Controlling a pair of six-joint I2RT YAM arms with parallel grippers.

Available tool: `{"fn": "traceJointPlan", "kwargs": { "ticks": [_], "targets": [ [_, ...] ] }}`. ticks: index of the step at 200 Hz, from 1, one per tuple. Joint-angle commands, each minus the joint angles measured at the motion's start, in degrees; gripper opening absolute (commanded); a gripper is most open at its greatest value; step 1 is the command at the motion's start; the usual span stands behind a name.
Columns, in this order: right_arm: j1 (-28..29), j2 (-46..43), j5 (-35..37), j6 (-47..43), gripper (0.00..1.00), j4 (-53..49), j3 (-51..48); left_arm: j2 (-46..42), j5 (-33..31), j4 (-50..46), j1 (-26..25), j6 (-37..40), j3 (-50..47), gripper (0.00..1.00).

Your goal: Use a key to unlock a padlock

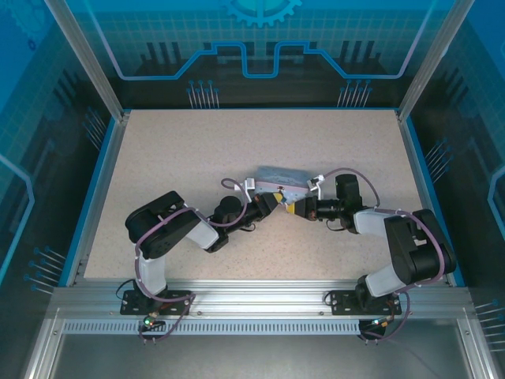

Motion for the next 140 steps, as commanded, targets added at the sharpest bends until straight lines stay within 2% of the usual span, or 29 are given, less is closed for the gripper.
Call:
{"fn": "traceJointPlan", "kwargs": {
  "ticks": [1, 140],
  "targets": [
    [-0.58, -1.79, -1.41, 2.32, 0.00, 8.21, 1.44, -0.48, 9.38, 4.30, -3.10, 2.43, 1.64, 0.00],
    [-4.76, -0.81, -2.85, -0.36, 0.00, 4.45, 3.74, -2.05, 12.14, 4.30, -3.10, 3.37, 0.77, 0.00]
  ]
}}
